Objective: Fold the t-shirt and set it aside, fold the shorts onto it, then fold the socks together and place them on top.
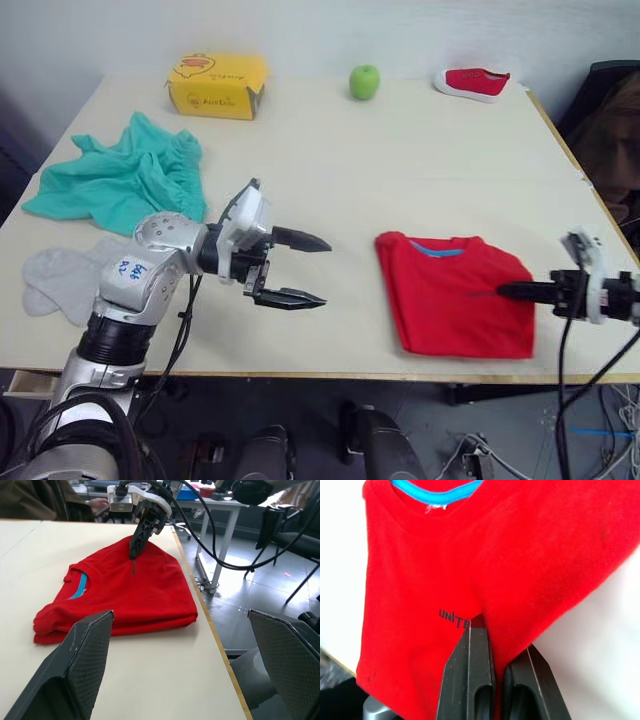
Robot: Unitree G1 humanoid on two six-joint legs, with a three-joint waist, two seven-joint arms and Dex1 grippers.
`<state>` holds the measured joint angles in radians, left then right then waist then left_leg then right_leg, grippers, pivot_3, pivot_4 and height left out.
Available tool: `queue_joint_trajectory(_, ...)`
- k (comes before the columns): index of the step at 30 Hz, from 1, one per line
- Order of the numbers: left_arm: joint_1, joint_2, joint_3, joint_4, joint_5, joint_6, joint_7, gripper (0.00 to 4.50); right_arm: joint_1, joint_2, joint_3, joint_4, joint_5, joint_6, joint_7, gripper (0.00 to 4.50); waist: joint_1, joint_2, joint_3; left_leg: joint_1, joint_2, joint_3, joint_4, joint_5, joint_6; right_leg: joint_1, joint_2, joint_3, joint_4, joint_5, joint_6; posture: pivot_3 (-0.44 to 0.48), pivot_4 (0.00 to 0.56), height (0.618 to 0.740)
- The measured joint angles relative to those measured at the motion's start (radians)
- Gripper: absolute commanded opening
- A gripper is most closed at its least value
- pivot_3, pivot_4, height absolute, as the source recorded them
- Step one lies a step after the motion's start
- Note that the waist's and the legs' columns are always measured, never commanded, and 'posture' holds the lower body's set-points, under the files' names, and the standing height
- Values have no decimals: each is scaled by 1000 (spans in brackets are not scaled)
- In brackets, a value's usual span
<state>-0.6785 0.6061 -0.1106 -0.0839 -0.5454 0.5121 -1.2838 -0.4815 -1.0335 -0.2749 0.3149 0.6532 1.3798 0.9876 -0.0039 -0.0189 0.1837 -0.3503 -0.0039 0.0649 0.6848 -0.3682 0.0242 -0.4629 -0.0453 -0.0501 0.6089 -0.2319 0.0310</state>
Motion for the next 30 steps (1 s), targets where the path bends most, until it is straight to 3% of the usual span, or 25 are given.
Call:
queue_joint_trajectory(5,-17,-18,-18,49,20,-29,-6,4500,21,0,-3,8,3,-55,15,15,3,0,0,2,0,-1,0,3,-4,0,1,0,3,0,-1,0,150,740)
queue_joint_trajectory(21,-30,-23,-18,68,36,-45,-9,4500,-6,-159,55,554,-264,-495,109,15,9,0,0,6,-1,1,0,4,-4,0,1,2,2,0,-1,0,150,740)
queue_joint_trajectory(27,-30,-24,-18,53,32,-26,-6,4500,1,-173,49,584,-286,-527,162,15,1,0,0,8,0,2,0,4,-5,1,1,3,3,0,-1,0,150,740)
queue_joint_trajectory(30,-30,-28,-17,41,23,-7,-3,4500,39,-168,15,502,-257,-507,185,758,2,0,0,9,0,2,0,4,-6,1,1,3,4,0,-1,0,150,740)
